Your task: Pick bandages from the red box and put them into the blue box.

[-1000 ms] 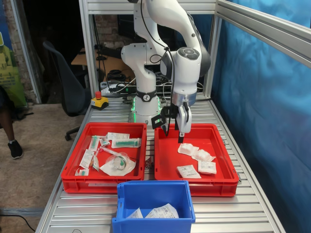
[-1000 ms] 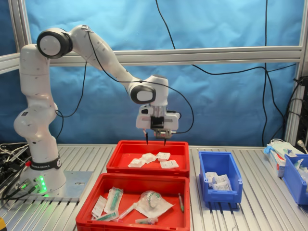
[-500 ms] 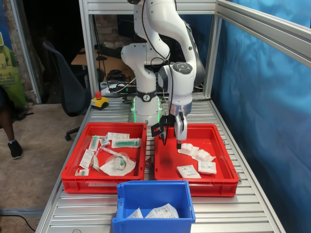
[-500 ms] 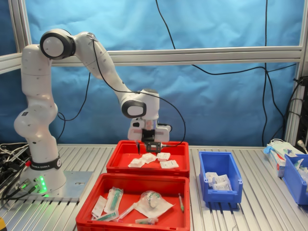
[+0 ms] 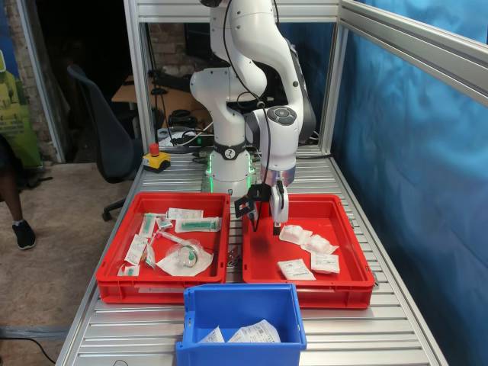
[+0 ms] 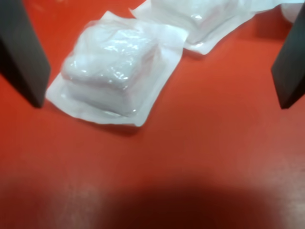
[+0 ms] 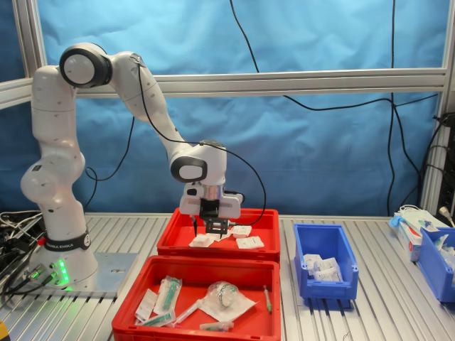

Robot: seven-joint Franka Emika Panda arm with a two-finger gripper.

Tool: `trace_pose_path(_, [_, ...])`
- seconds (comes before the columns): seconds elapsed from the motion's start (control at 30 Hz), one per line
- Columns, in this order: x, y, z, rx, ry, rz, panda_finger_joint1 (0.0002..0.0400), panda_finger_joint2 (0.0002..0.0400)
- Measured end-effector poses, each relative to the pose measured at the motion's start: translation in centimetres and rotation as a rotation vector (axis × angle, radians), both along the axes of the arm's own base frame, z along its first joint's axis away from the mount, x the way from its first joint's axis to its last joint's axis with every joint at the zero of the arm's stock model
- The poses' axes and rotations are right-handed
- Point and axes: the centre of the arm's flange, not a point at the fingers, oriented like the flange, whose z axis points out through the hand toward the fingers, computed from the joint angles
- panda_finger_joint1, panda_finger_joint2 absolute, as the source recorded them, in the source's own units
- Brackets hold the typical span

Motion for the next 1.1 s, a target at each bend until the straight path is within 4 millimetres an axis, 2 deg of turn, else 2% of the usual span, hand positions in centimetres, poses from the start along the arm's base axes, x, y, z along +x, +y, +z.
trace_pose_path(0.47, [-1.9,1.5,-1.0,0.001,0.004,0.043,0.04,0.04])
trace_pose_path(1.1, [-3.0,4.3,-1.2,0.003,0.003,0.113,0.04,0.04])
